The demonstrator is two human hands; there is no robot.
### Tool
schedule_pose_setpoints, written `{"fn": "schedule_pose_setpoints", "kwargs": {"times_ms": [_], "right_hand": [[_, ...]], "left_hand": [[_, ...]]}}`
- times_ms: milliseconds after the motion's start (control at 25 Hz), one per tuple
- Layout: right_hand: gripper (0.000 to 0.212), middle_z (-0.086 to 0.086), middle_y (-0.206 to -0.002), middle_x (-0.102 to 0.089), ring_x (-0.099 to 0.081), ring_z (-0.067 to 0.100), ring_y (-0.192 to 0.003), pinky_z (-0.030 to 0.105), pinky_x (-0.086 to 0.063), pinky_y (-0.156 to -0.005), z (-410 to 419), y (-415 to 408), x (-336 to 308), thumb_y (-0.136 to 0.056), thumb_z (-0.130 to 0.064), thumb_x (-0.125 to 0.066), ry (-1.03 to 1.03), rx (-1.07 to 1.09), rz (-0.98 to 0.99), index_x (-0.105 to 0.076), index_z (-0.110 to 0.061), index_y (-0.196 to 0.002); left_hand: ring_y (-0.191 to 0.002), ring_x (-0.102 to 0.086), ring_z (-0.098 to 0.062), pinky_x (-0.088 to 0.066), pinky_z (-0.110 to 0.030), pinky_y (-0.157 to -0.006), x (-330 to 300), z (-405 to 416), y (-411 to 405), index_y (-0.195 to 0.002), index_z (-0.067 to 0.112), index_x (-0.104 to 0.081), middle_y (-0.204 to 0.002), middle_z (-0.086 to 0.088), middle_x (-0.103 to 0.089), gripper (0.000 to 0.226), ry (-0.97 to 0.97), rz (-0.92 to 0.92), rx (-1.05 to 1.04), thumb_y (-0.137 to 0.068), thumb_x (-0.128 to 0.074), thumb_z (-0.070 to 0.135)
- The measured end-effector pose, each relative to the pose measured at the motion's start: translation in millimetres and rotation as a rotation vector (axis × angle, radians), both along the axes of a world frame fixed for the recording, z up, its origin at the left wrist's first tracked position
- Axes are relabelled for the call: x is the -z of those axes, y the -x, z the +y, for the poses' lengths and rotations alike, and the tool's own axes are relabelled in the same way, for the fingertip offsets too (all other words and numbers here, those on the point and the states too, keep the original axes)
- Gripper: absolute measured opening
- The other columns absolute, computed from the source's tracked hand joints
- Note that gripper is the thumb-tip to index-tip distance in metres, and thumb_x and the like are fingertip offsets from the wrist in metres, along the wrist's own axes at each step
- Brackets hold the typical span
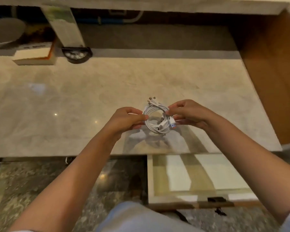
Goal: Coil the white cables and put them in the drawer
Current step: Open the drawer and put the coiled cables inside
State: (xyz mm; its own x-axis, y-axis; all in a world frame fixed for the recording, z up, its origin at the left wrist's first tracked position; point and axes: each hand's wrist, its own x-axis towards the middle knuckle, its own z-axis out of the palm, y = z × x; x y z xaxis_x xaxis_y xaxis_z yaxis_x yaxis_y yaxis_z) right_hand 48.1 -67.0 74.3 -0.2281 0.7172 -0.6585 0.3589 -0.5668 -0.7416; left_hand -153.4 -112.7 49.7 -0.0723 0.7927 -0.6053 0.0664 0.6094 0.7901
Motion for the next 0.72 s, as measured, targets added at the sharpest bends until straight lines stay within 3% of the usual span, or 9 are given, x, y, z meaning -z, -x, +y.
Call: {"fn": "schedule_pose_setpoints", "kwargs": {"times_ms": [80, 200, 360, 560, 720], "right_hand": [[0.008, -0.004, -0.053, -0.066, -0.061, 0.005, -0.048, 0.019, -0.053, -0.053, -29.1, -35.2, 2.4, -0.079, -0.008, -0.070, 0.020, -0.024, -0.039, -0.063, -0.012, -0.078], [0.008, 0.005, -0.068, -0.064, -0.058, 0.012, -0.061, 0.022, -0.049, -0.061, -75.3, -81.6, 21.0, -0.076, -0.011, -0.074, 0.016, -0.017, -0.072, -0.066, -0.013, -0.077], [0.018, 0.012, -0.085, -0.069, -0.065, 0.021, -0.078, 0.036, -0.055, -0.080, -133.5, -119.7, 61.2, -0.074, -0.011, -0.076, 0.087, -0.027, -0.031, -0.067, -0.008, -0.090], [0.017, 0.013, -0.093, -0.070, -0.067, 0.020, -0.082, 0.024, -0.057, -0.070, -151.9, -132.1, 119.7, -0.078, -0.006, -0.072, 0.192, 0.047, 0.090, -0.068, -0.007, -0.094], [0.033, 0.016, -0.100, -0.069, -0.067, 0.020, -0.084, 0.026, -0.058, -0.074, -142.3, -127.6, 166.8, -0.080, -0.004, -0.069, 0.254, 0.144, 0.111, -0.062, 0.003, -0.111]], "left_hand": [[-0.061, -0.066, -0.010, -0.056, -0.018, -0.060, 1.7, -26.9, -31.6, -0.083, 0.008, -0.067, -0.071, -0.005, -0.068, 0.019, 0.003, 0.059, 0.061, -0.071, -0.079, 0.015], [-0.071, -0.066, -0.017, -0.057, -0.027, -0.070, 15.4, -74.3, -74.3, -0.079, 0.009, -0.068, -0.073, -0.006, -0.069, 0.014, -0.003, 0.098, 0.094, -0.071, -0.078, 0.015], [-0.069, -0.069, -0.007, -0.056, -0.021, -0.067, 43.1, -136.0, -111.7, -0.080, 0.014, -0.069, -0.077, -0.002, -0.072, 0.013, 0.093, 0.133, 0.099, -0.072, -0.078, 0.017], [-0.076, -0.065, -0.011, -0.056, -0.020, -0.067, 85.0, -141.8, -132.3, -0.085, 0.012, -0.070, -0.083, -0.004, -0.069, 0.009, 0.209, 0.166, 0.091, -0.077, -0.073, 0.012], [-0.067, -0.065, -0.012, -0.057, -0.020, -0.061, 123.8, -119.4, -137.3, -0.099, 0.005, -0.070, -0.081, -0.006, -0.069, 0.019, 0.248, 0.152, 0.108, -0.080, -0.069, 0.008]]}}
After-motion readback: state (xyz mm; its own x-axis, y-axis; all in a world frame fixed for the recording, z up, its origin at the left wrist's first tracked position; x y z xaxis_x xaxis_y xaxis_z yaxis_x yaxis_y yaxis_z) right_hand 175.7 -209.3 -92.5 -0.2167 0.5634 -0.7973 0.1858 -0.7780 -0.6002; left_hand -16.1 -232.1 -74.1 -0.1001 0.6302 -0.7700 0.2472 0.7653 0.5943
